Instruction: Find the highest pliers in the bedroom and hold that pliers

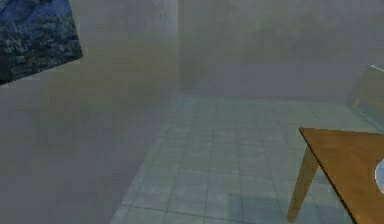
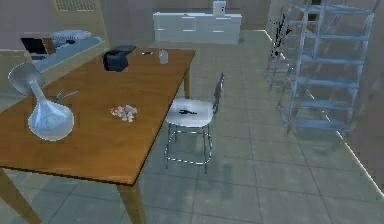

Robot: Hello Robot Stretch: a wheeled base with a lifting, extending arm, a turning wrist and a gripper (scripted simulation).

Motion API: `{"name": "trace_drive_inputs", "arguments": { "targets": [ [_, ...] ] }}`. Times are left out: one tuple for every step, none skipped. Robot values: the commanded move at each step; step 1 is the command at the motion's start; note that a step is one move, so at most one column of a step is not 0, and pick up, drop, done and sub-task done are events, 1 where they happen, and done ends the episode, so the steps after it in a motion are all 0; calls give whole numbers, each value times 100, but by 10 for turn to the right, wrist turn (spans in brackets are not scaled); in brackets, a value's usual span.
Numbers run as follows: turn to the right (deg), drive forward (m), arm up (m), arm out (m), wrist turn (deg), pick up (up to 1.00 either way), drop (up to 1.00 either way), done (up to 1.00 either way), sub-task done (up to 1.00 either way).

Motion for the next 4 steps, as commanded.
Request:
{"name": "trace_drive_inputs", "arguments": {
  "targets": [
    [0,5,0,0,0,0,0,0,0],
    [60,0,0,0,0,0,0,0,0],
    [0,100,0,0,0,0,0,0,0],
    [60,0,0,0,0,0,0,0,0]
  ]
}}
